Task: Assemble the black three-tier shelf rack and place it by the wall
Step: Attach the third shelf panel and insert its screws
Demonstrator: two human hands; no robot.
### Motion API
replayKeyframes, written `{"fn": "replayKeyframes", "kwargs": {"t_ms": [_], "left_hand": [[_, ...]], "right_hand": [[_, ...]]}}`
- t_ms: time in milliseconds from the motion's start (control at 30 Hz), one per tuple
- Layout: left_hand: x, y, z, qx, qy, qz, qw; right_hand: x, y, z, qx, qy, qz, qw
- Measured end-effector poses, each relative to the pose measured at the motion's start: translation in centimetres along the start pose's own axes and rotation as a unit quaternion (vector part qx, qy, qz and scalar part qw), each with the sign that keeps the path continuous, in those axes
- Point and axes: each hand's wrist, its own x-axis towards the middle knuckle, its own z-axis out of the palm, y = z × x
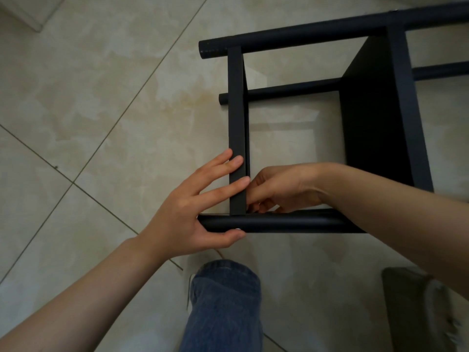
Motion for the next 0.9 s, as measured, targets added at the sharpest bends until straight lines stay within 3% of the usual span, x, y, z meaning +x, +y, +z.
{"fn": "replayKeyframes", "kwargs": {"t_ms": [900], "left_hand": [[-0.14,-0.05,-0.02,0.002,0.003,0.002,1.000]], "right_hand": [[0.17,0.33,-0.40,0.022,-0.013,-0.033,0.999]]}}
